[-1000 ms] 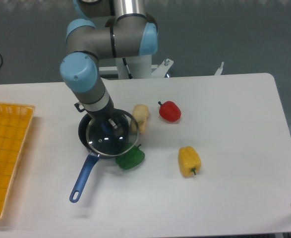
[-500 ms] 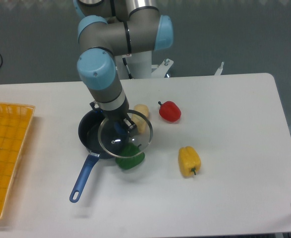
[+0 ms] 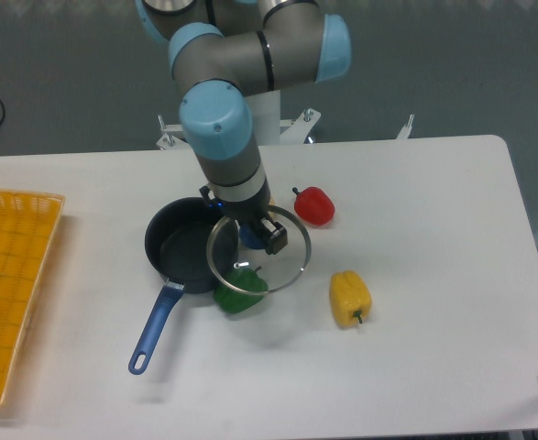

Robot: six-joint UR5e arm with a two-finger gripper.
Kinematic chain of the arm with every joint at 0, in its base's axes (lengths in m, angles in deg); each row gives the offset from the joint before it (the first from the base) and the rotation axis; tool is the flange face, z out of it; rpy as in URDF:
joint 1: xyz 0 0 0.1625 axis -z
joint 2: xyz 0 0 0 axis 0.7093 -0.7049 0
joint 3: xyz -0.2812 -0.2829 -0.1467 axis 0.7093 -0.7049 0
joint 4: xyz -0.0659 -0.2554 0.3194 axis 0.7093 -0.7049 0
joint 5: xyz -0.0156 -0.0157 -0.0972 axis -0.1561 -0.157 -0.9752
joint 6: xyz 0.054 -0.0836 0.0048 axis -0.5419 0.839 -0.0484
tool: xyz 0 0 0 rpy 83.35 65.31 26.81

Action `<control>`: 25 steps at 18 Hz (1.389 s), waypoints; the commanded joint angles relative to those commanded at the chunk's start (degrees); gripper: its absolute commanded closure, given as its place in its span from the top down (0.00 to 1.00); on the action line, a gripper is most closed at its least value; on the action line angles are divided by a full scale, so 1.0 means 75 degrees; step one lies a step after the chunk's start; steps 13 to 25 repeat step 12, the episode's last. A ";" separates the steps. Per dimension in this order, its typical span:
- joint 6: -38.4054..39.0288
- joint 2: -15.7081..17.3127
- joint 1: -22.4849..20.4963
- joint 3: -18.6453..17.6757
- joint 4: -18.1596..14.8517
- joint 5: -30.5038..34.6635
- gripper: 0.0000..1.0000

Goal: Open the lid
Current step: 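Lift the glass lid off the saucepan and carry it toward the red pepper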

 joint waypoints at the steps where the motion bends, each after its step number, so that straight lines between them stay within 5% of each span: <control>1: -0.0070 0.0000 -0.0094 0.0012 0.0000 -0.0012 0.56; 25: -0.0551 0.0012 -0.0528 -0.0011 -0.0129 -0.0012 0.56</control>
